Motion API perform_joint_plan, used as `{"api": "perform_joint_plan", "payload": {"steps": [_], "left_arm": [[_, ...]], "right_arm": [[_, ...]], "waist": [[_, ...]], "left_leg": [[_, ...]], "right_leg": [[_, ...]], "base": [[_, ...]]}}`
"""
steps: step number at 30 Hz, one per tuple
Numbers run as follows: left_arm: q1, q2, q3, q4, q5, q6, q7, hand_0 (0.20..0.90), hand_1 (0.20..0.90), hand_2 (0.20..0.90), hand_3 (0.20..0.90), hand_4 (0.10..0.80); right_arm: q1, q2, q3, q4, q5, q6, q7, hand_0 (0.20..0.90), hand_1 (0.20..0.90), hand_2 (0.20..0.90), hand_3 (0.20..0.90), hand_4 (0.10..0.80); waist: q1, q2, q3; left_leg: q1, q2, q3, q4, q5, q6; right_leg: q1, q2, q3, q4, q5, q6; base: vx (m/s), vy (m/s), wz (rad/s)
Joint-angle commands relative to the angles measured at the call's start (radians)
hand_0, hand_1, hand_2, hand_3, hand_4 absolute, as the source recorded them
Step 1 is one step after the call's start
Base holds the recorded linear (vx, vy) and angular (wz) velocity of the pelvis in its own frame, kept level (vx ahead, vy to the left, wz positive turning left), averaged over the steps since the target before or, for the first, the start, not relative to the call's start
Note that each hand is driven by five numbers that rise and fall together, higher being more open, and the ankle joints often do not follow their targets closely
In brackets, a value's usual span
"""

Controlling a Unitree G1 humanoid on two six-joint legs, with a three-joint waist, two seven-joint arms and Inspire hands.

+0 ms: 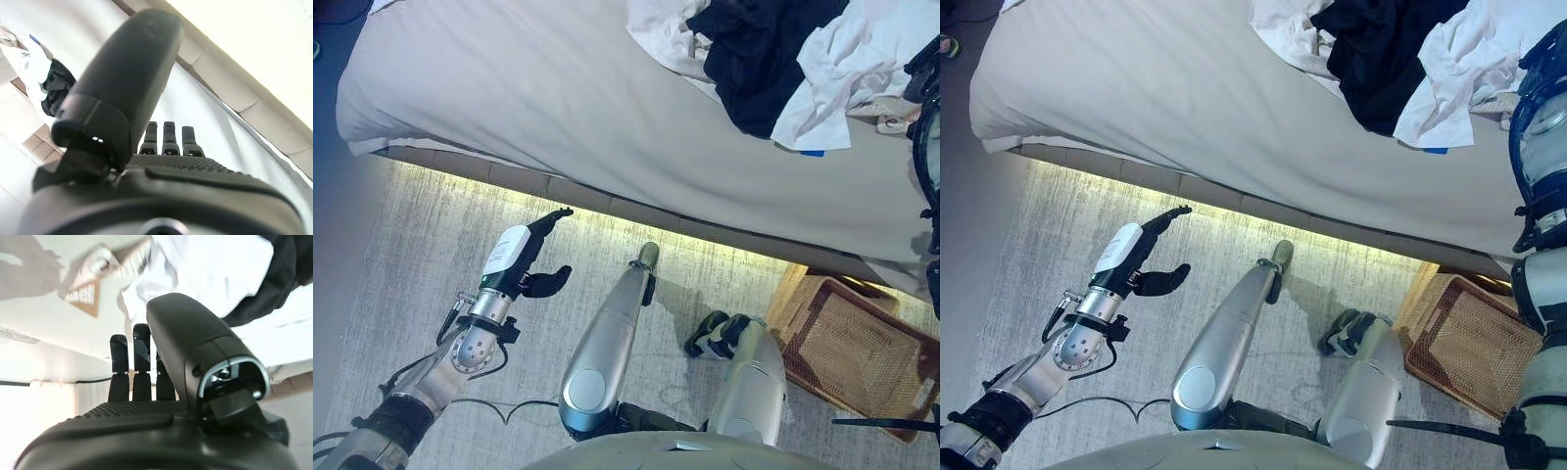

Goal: Pick up the clothes from the bed and place them into the basket

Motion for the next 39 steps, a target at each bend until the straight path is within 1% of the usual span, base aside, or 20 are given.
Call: {"api": "perform_joint_plan", "payload": {"steps": [1,10,11,12,13,14,16,17,18,19,20,21,24,25,26,27,29,30,36,39], "left_arm": [[0.028,0.014,0.079,-0.016,-0.020,-0.062,0.075,0.900,0.900,0.900,0.900,0.800],[0.043,-0.022,0.110,-0.014,-0.034,-0.020,0.026,0.900,0.900,0.900,0.900,0.800],[0.047,-0.010,0.118,-0.024,-0.036,-0.017,0.007,0.900,0.900,0.900,0.900,0.800],[0.049,-0.010,0.123,-0.031,-0.034,-0.012,0.001,0.900,0.900,0.900,0.900,0.800],[0.053,-0.008,0.131,-0.045,-0.032,-0.002,-0.006,0.900,0.900,0.900,0.900,0.800],[0.058,0.002,0.133,-0.061,-0.036,0.018,0.001,0.900,0.900,0.900,0.900,0.800],[0.043,0.006,0.114,-0.048,-0.044,0.031,0.023,0.900,0.900,0.900,0.900,0.800],[0.015,0.008,0.092,-0.030,-0.066,0.039,0.046,0.900,0.900,0.900,0.900,0.800],[-0.012,0.007,0.077,-0.018,-0.088,0.047,0.066,0.900,0.900,0.900,0.900,0.800],[-0.060,0.009,0.057,-0.008,-0.128,0.069,0.102,0.900,0.900,0.900,0.900,0.800],[-0.084,0.013,0.050,-0.005,-0.141,0.078,0.114,0.900,0.900,0.900,0.900,0.800],[-0.097,0.014,0.054,-0.004,-0.138,0.088,0.124,0.900,0.900,0.900,0.900,0.800],[-0.097,0.010,0.064,-0.004,-0.134,0.095,0.132,0.900,0.900,0.900,0.900,0.800],[-0.094,0.003,0.081,-0.014,-0.121,0.098,0.112,0.900,0.900,0.900,0.900,0.800],[-0.092,0.002,0.081,-0.015,-0.120,0.091,0.111,0.900,0.900,0.900,0.900,0.800],[-0.092,-0.001,0.081,-0.017,-0.116,0.087,0.110,0.900,0.900,0.900,0.900,0.800],[-0.087,-0.010,0.083,-0.029,-0.115,0.084,0.098,0.900,0.900,0.900,0.900,0.800],[-0.077,-0.013,0.079,-0.030,-0.111,0.080,0.096,0.900,0.900,0.900,0.900,0.800],[-0.057,-0.017,0.083,-0.066,-0.110,0.071,0.095,0.900,0.900,0.900,0.900,0.800],[-0.047,-0.011,0.088,-0.084,-0.107,0.065,0.088,0.900,0.900,0.900,0.900,0.800]], "right_arm": [[-0.039,-0.119,0.006,-0.006,-0.038,-0.033,-0.056,0.900,0.900,0.900,0.900,0.800],[-0.005,-0.097,-0.009,-0.029,-0.065,-0.015,-0.043,0.900,0.900,0.900,0.900,0.800],[0.004,-0.104,-0.011,-0.032,-0.052,-0.012,-0.031,0.900,0.900,0.900,0.900,0.800],[0.017,-0.109,-0.019,-0.041,-0.044,-0.012,-0.033,0.900,0.900,0.900,0.900,0.800],[0.046,-0.115,-0.039,-0.067,-0.029,-0.007,-0.039,0.900,0.900,0.900,0.900,0.800],[0.094,-0.115,-0.068,-0.121,-0.016,0.005,-0.055,0.900,0.900,0.900,0.900,0.800],[0.100,-0.090,-0.078,-0.126,-0.039,0.003,-0.068,0.900,0.900,0.900,0.900,0.800],[0.071,-0.068,-0.065,-0.121,-0.051,0.007,-0.081,0.900,0.900,0.900,0.900,0.800],[0.033,-0.053,-0.041,-0.116,-0.055,0.012,-0.093,0.900,0.900,0.900,0.900,0.800],[-0.040,-0.035,0.013,-0.110,-0.053,0.027,-0.109,0.900,0.900,0.900,0.900,0.800],[-0.072,-0.036,0.041,-0.105,-0.037,0.033,-0.114,0.900,0.900,0.900,0.900,0.800],[-0.093,-0.046,0.067,-0.087,0.003,0.018,-0.117,0.900,0.900,0.900,0.900,0.800],[-0.086,-0.059,0.066,-0.132,0.038,0.039,-0.105,0.900,0.900,0.900,0.900,0.800],[-0.066,-0.083,0.059,-0.160,0.045,0.058,-0.083,0.900,0.900,0.900,0.900,0.800],[-0.065,-0.093,0.069,-0.159,0.066,0.061,-0.083,0.900,0.900,0.900,0.900,0.800],[-0.063,-0.096,0.068,-0.156,0.074,0.062,-0.086,0.900,0.900,0.900,0.900,0.800],[-0.044,-0.102,0.057,-0.175,0.080,0.081,-0.074,0.900,0.900,0.900,0.900,0.800],[-0.037,-0.100,0.062,-0.171,0.076,0.081,-0.073,0.900,0.900,0.900,0.900,0.800],[-0.036,-0.089,0.064,-0.156,0.072,0.080,-0.102,0.900,0.900,0.900,0.900,0.800],[-0.055,-0.089,0.064,-0.149,0.101,0.066,-0.126,0.900,0.900,0.900,0.900,0.800]], "waist": [[0.018,-0.003,-0.046],[0.031,-0.026,-0.058],[0.035,-0.041,-0.076],[0.032,-0.041,-0.078],[0.024,-0.041,-0.077],[0.000,-0.034,-0.068],[-0.015,-0.033,-0.054],[-0.029,-0.032,-0.046],[-0.046,-0.033,-0.046],[-0.078,-0.040,-0.046],[-0.098,-0.051,-0.046],[-0.109,-0.059,-0.046],[-0.107,-0.071,-0.046],[-0.107,-0.079,-0.046],[-0.106,-0.078,-0.046],[-0.103,-0.075,-0.046],[-0.095,-0.064,-0.046],[-0.090,-0.057,-0.046],[-0.071,-0.021,-0.046],[-0.061,-0.011,-0.046]], "left_leg": [[0.089,0.020,0.056,0.081,-0.196,0.006],[0.187,0.016,0.051,0.006,-0.192,0.002],[0.211,0.022,0.054,-0.036,-0.186,0.004],[0.224,0.025,0.048,-0.053,-0.182,0.010],[0.245,0.028,0.043,-0.074,-0.179,0.023],[0.268,0.040,0.043,-0.086,-0.187,0.044],[0.271,0.043,0.044,-0.075,-0.197,0.047],[0.245,0.043,0.050,-0.075,-0.173,0.050],[0.218,0.040,0.047,-0.062,-0.181,0.050],[0.165,0.033,0.042,-0.033,-0.205,0.055],[0.143,0.024,0.039,-0.021,-0.219,0.057],[0.113,0.024,0.033,0.005,-0.230,0.053],[0.089,0.036,0.031,0.011,-0.217,0.044],[0.075,0.037,0.019,0.009,-0.210,0.036],[0.067,0.039,0.016,0.009,-0.206,0.034],[0.061,0.041,0.012,0.008,-0.203,0.033],[0.041,0.050,0.000,0.012,-0.195,0.028],[0.054,0.054,-0.007,0.027,-0.228,0.021],[-0.009,0.058,-0.028,0.046,-0.207,0.014],[-0.045,0.054,-0.036,0.063,-0.200,0.015]], "right_leg": [[0.025,0.081,-0.040,-0.038,0.108,-0.004],[0.152,0.078,-0.044,-0.180,0.151,0.013],[0.173,0.075,-0.043,-0.209,0.159,0.029],[0.166,0.071,-0.033,-0.194,0.173,0.040],[0.146,0.059,-0.009,-0.155,0.204,0.063],[0.098,0.046,0.041,-0.088,0.246,0.097],[0.082,0.046,0.067,-0.111,0.262,0.108],[0.056,0.049,0.078,-0.204,0.327,0.101],[0.028,0.060,0.103,-0.295,0.377,0.110],[-0.031,0.084,0.163,-0.414,0.455,0.126],[-0.044,0.107,0.189,-0.487,0.471,0.141],[-0.047,0.141,0.205,-0.476,0.445,0.132],[-0.048,0.143,0.171,-0.464,0.432,0.125],[-0.054,0.154,0.152,-0.451,0.407,0.104],[-0.059,0.156,0.146,-0.442,0.395,0.094],[-0.065,0.157,0.140,-0.428,0.384,0.087],[-0.091,0.157,0.115,-0.370,0.341,0.057],[-0.084,0.164,0.120,-0.339,0.300,0.060],[-0.137,0.163,0.089,-0.258,0.246,0.017],[-0.169,0.163,0.082,-0.217,0.229,0.005]], "base": [[-0.002,0.064,-0.01],[0.087,0.109,-0.06],[0.121,0.021,-0.09],[0.148,0.026,-0.09],[0.155,-0.006,-0.05],[0.188,-0.061,0.07],[0.067,-0.104,0.21],[-0.081,-0.174,0.06],[-0.131,-0.370,-0.05],[-0.075,-0.422,-0.04],[-0.079,-0.466,0.11],[-0.022,-0.349,0.38],[0.026,-0.254,0.59],[0.074,-0.302,0.37],[0.063,-0.258,0.13],[0.058,-0.185,0.22],[0.106,-0.168,0.25],[0.129,-0.112,0.19],[0.044,-0.120,0.12],[0.009,-0.116,0.14]]}}
